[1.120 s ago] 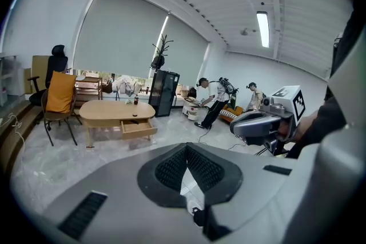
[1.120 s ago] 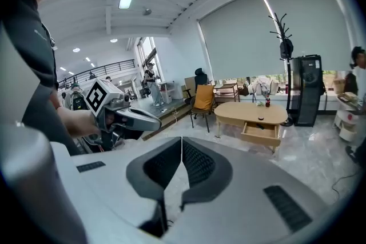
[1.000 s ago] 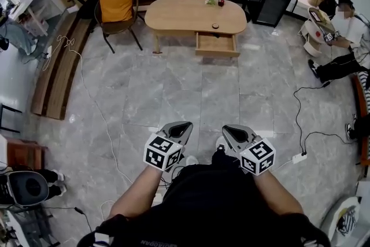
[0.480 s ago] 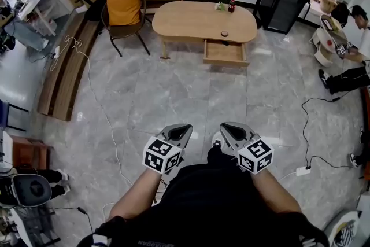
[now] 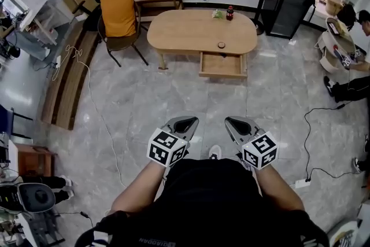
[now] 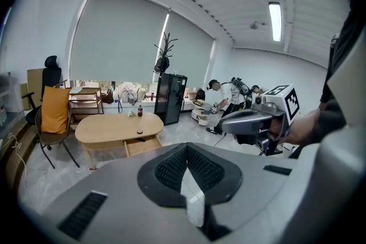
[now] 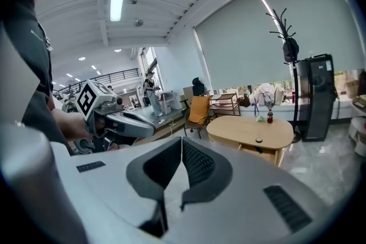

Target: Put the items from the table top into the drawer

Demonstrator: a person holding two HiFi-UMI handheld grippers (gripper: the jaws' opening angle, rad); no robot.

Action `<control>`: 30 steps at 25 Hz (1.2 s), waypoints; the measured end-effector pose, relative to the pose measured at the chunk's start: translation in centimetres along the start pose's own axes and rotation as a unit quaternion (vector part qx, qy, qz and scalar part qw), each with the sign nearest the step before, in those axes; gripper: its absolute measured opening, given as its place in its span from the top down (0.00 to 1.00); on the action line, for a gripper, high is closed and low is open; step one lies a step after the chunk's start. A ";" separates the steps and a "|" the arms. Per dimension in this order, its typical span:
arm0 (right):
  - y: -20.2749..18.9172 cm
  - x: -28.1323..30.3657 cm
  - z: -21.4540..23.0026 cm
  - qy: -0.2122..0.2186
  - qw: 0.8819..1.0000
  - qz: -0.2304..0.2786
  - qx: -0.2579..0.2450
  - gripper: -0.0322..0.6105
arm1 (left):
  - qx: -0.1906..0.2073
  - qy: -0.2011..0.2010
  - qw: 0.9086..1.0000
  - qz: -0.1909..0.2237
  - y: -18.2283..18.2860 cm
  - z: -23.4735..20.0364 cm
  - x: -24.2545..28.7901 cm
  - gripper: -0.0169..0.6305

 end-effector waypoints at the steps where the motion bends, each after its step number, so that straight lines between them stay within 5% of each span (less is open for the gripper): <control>1: 0.1 0.3 1.2 -0.002 1.000 -0.001 0.002 0.94 | 0.001 0.000 1.000 -0.003 0.5 -0.3 1.1 0.97; 16: 1.4 6.2 11.5 -0.038 0.998 -0.018 0.050 0.94 | 0.006 -0.044 0.997 -0.055 6.0 -8.0 11.6 0.97; 30: 10.4 21.0 18.8 -0.114 0.992 -0.034 0.033 0.94 | 0.040 -0.100 0.993 -0.042 17.0 -26.6 19.1 0.97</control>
Point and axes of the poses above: the fingertips, and each gripper's own axes: x forward along the fingers, z to its right, y out of its top, the point moved 10 cm from there along -x, backward along the fingers, and after that the axes turned 5 degrees about -y, right-handed, at the moved point
